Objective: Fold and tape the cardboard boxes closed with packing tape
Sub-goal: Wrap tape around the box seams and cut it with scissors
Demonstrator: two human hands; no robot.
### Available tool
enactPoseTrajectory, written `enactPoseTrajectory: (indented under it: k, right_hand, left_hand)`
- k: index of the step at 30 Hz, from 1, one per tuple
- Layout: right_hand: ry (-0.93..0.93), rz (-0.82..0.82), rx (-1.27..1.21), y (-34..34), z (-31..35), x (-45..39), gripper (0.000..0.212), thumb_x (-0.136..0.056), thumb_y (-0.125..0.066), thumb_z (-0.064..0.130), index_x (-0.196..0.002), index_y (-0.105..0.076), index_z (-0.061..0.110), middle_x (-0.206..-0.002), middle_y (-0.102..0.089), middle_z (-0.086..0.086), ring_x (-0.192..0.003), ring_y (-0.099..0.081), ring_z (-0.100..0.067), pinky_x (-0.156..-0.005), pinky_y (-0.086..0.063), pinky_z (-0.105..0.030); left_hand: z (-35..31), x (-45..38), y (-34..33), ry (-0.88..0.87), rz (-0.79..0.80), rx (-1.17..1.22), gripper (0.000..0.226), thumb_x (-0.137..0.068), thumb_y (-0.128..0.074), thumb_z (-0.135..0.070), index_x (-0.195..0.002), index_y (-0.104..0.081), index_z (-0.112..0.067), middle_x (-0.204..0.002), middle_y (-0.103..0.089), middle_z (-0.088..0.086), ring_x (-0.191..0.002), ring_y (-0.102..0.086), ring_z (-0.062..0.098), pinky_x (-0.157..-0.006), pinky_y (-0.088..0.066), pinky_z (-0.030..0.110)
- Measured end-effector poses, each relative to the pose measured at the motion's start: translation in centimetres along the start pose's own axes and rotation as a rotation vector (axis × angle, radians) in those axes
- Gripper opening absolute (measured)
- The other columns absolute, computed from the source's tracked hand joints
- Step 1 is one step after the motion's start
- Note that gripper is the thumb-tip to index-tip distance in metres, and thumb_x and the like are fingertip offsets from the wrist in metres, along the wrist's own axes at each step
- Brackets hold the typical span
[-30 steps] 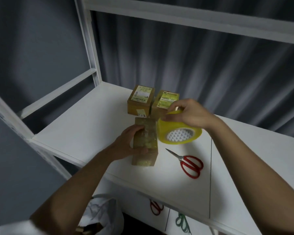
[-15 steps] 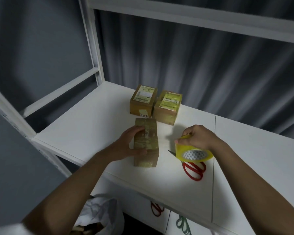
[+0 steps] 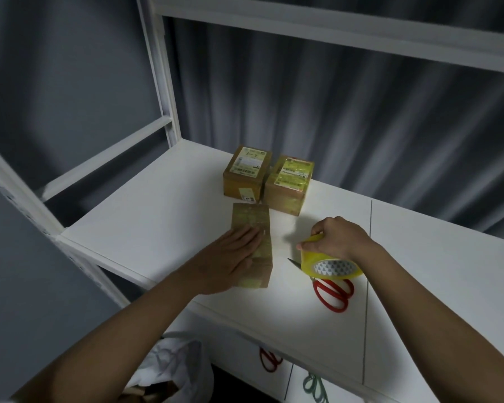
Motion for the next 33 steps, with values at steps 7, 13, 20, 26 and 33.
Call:
enactPoseTrajectory:
  k: [7, 13, 20, 26, 33]
  right_hand:
    - [0.002, -0.014, 0.035, 0.0, 0.6, 0.4, 0.055, -0.076, -0.059, 0.068, -0.111, -0.066, 0.026, -0.11, -0.063, -0.001, -0.095, -0.057, -0.02, -0.076, -0.045, -0.028]
    - [-0.006, -0.02, 0.053, 0.2, 0.4, 0.9, 0.059, -0.078, -0.057, 0.068, -0.114, -0.064, 0.022, -0.112, -0.062, -0.003, -0.101, -0.058, -0.023, -0.079, -0.045, -0.03]
    - [0.027, -0.051, 0.044, 1.6, 1.2, 1.4, 0.059, -0.076, -0.056, 0.072, -0.107, -0.067, 0.023, -0.105, -0.064, -0.001, -0.09, -0.058, -0.02, -0.074, -0.047, -0.029]
    - [0.147, -0.113, 0.082, 3.8, 6.0, 1.0, 0.055, -0.077, -0.055, 0.071, -0.099, -0.067, 0.023, -0.096, -0.065, 0.001, -0.084, -0.059, -0.019, -0.066, -0.042, -0.029]
    - [0.347, -0.056, 0.147, 4.0, 12.3, 0.5, 0.037, -0.086, -0.052, 0.055, -0.107, -0.065, 0.026, -0.107, -0.064, 0.003, -0.093, -0.058, -0.016, -0.074, -0.047, -0.027]
  left_hand:
    - [-3.0, -2.6, 2.5, 0.359, -0.32, -0.178, 0.051, -0.092, -0.033, -0.047, -0.091, -0.064, -0.007, -0.087, -0.064, 0.01, -0.075, -0.062, 0.027, -0.061, -0.052, 0.032]
    - [-1.6, -3.3, -0.6, 0.484, -0.012, -0.14, 0.101, -0.072, -0.024, -0.086, -0.15, -0.013, -0.022, -0.156, -0.018, 0.014, -0.14, -0.019, 0.042, -0.104, -0.026, 0.064]
    - [-0.6, -2.9, -0.4, 0.476, -0.012, 0.068, 0.073, -0.077, -0.06, -0.055, -0.14, -0.026, -0.036, -0.157, -0.001, -0.006, -0.143, 0.006, 0.03, -0.097, -0.041, 0.056]
    - [2.5, -0.3, -0.9, 0.552, -0.377, 0.7, 0.1, -0.052, -0.063, -0.071, -0.139, -0.034, -0.033, -0.154, -0.015, -0.004, -0.14, -0.018, 0.022, -0.108, -0.033, 0.051]
    - [5.1, 2.4, -0.8, 0.602, -0.331, 0.585, 0.108, -0.038, -0.06, -0.082, -0.132, -0.023, -0.045, -0.151, -0.017, -0.016, -0.141, -0.013, 0.009, -0.117, -0.014, 0.041]
Point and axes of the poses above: each hand's wrist, its own x-axis away from the middle knuckle, its own y-axis out of the back of the hand, z = x × y, the point moved 8 cm from there along -x, towards the middle knuckle
